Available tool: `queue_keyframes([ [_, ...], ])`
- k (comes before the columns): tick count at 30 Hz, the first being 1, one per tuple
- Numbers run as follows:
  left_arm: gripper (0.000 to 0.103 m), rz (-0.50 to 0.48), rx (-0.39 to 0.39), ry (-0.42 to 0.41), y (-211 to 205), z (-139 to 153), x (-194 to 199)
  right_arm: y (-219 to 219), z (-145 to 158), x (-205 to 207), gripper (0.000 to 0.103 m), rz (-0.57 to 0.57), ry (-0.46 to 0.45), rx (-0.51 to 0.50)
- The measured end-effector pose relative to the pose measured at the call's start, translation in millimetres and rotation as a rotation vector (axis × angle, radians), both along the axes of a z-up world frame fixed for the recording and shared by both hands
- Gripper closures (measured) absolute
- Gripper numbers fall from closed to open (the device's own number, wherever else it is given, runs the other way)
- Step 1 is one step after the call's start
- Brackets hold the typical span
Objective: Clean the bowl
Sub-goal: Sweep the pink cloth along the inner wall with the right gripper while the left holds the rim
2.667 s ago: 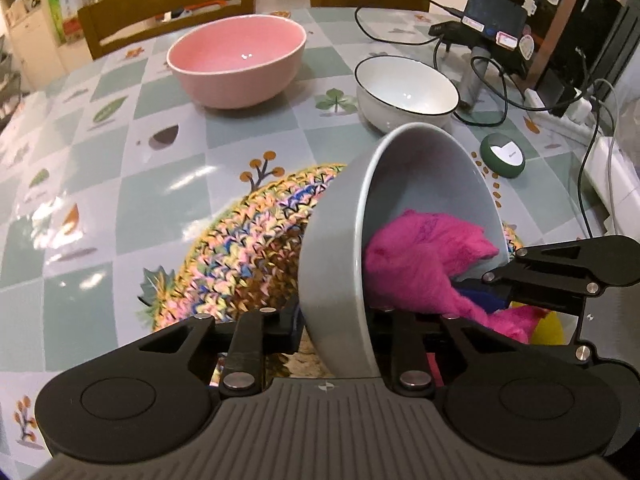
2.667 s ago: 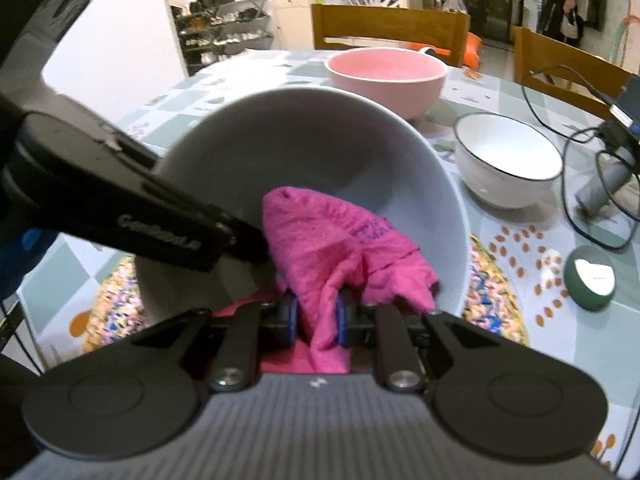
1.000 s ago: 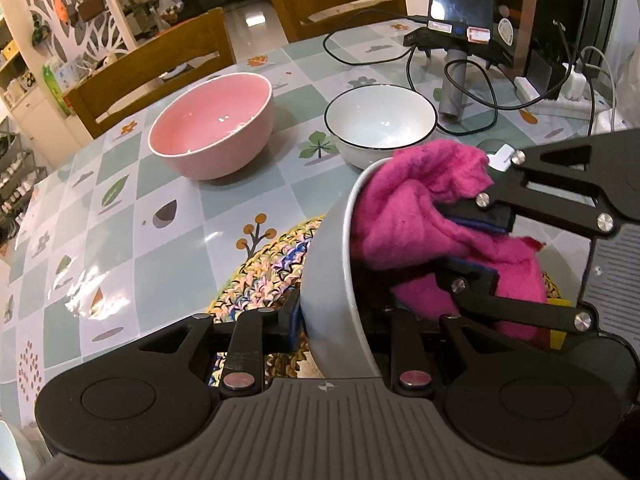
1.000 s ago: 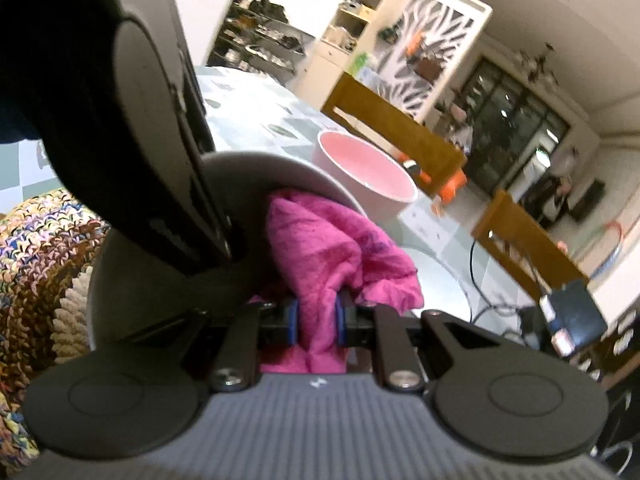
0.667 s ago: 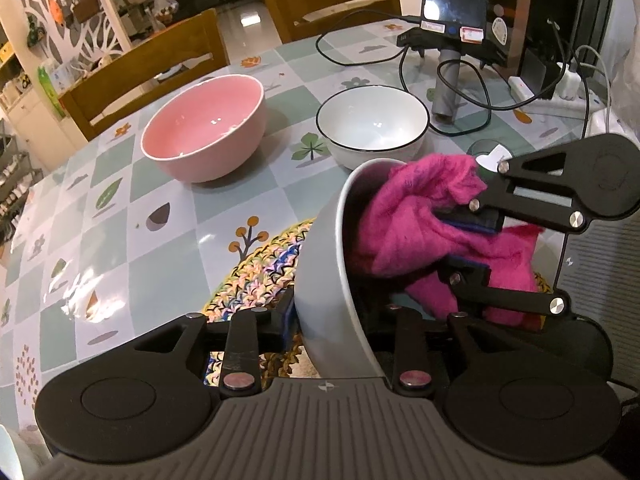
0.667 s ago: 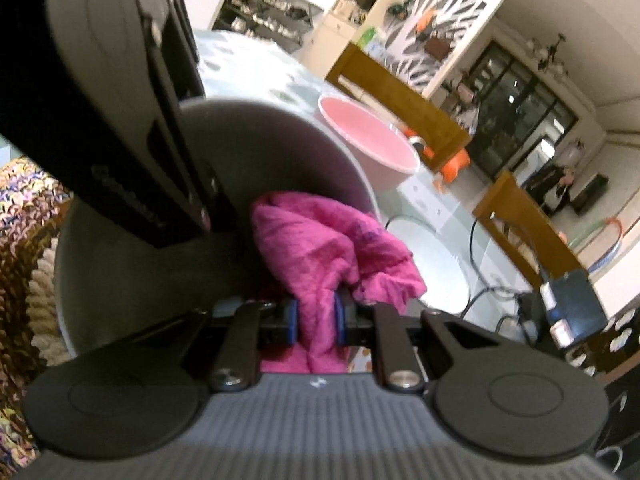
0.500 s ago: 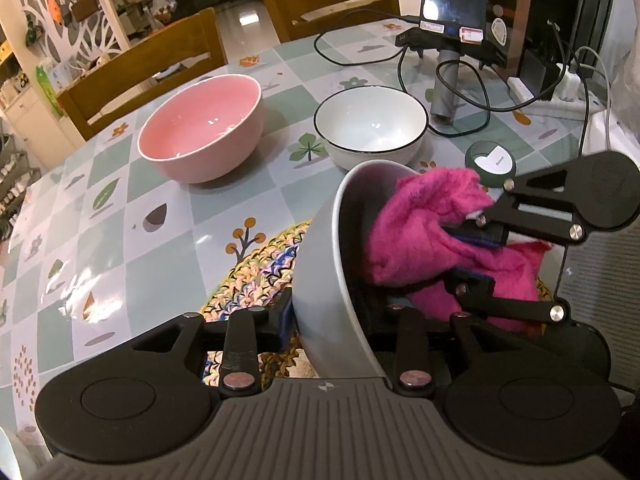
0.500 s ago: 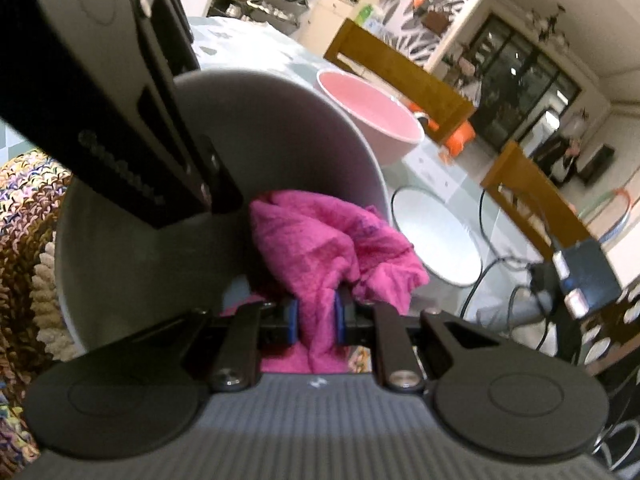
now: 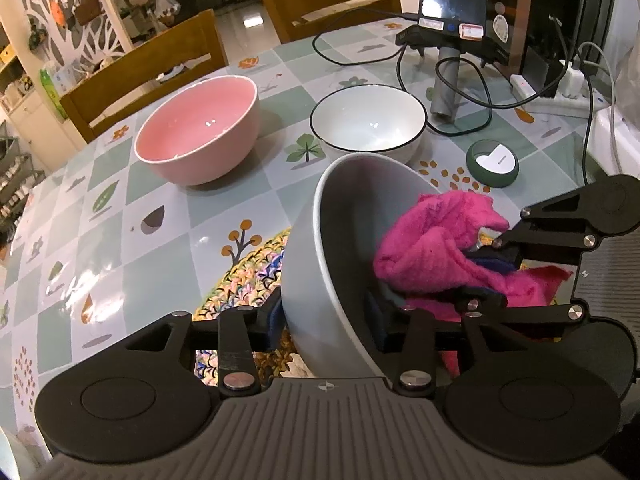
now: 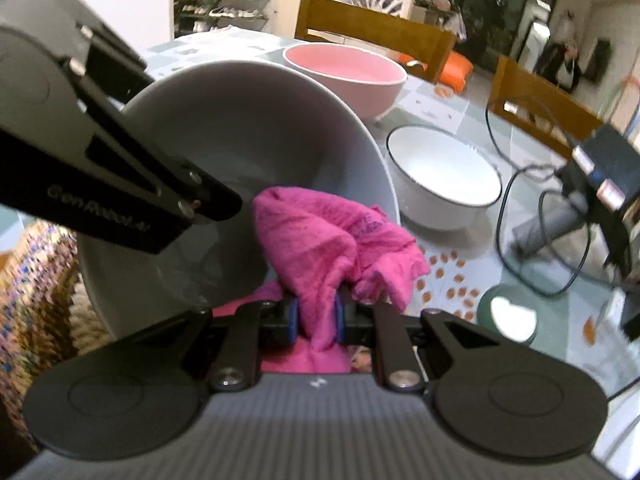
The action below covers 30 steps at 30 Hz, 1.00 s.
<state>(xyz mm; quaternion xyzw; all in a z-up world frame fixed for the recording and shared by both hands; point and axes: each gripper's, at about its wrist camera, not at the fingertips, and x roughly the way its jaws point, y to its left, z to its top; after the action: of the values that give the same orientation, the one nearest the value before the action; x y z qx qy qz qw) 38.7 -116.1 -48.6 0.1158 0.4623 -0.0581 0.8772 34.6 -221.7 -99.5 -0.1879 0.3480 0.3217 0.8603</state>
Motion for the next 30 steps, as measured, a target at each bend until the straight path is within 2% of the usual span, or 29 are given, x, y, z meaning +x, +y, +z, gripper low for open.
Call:
queue_keyframes([
  [11, 0.059, 0.039, -0.041, 0.048, 7, -11, 2, -7, 0, -7, 0.086, -0.089, 0.183, 0.173],
  [22, 0.059, 0.108, -0.125, 0.096, 19, -25, 2, -5, 1, -9, 0.085, -0.086, 0.166, 0.181],
  [30, 0.064, 0.165, -0.176, 0.075, 26, -23, -3, -4, 0, -8, 0.085, -0.084, 0.142, 0.171],
])
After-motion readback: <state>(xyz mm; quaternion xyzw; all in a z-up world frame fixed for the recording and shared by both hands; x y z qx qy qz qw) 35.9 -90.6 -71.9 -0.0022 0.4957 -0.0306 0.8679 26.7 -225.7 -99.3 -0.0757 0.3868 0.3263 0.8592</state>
